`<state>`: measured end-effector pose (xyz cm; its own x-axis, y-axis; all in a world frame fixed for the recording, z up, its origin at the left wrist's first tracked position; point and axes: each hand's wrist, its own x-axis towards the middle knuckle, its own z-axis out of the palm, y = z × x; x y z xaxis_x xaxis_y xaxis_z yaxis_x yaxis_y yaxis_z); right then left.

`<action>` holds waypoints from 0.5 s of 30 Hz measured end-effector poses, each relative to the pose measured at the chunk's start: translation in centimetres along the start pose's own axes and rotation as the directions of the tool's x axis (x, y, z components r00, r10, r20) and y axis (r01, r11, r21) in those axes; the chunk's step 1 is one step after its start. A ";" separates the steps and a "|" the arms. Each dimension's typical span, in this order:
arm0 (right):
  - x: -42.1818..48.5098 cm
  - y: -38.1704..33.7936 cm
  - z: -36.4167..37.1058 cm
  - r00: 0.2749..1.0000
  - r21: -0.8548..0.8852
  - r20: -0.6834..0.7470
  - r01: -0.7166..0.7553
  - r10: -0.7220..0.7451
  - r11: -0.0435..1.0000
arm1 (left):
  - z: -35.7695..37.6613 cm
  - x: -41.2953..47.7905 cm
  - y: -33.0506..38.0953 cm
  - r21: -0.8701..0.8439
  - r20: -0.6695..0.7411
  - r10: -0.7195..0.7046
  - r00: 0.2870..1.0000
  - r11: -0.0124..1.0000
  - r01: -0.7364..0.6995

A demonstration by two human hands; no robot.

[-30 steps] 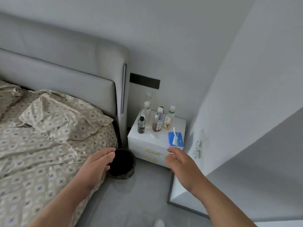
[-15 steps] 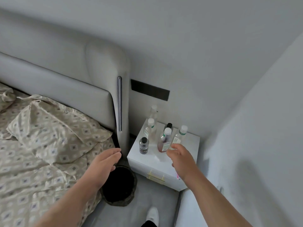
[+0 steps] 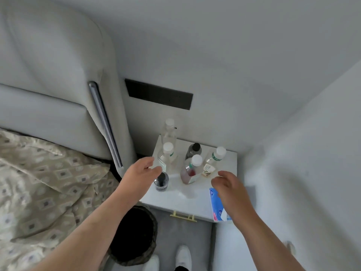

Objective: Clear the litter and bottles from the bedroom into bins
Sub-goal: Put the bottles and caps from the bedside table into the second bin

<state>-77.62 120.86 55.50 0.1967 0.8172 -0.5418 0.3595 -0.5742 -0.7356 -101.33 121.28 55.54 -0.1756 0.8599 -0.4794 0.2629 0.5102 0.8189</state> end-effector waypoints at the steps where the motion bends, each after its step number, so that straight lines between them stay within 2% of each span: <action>1: 1.1 0.5 0.4 1.000 -0.006 -0.019 0.014 -0.014 1.000 | 0.4 1.8 -0.2 0.032 -0.011 0.032 0.999 0.999 -0.032; 7: 6.8 2.2 3.2 0.987 -0.056 -0.060 0.142 -0.146 0.988 | 3.4 9.9 -1.0 0.171 -0.069 0.158 0.985 0.975 -0.145; 11: 9.4 2.2 4.8 0.974 -0.147 -0.080 0.197 -0.210 0.969 | 5.3 13.3 -2.1 0.325 -0.036 0.185 0.982 0.931 -0.164; 15: 11.1 1.9 5.9 0.966 -0.218 -0.048 0.237 -0.253 0.947 | 6.4 14.4 -2.3 0.463 -0.067 0.180 0.981 0.877 -0.130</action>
<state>-80.13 128.51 45.73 0.1433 0.9372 -0.3179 0.5862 -0.3392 -0.7358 -98.45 132.60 44.72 -0.1882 0.9346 -0.3017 0.6924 0.3441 0.6342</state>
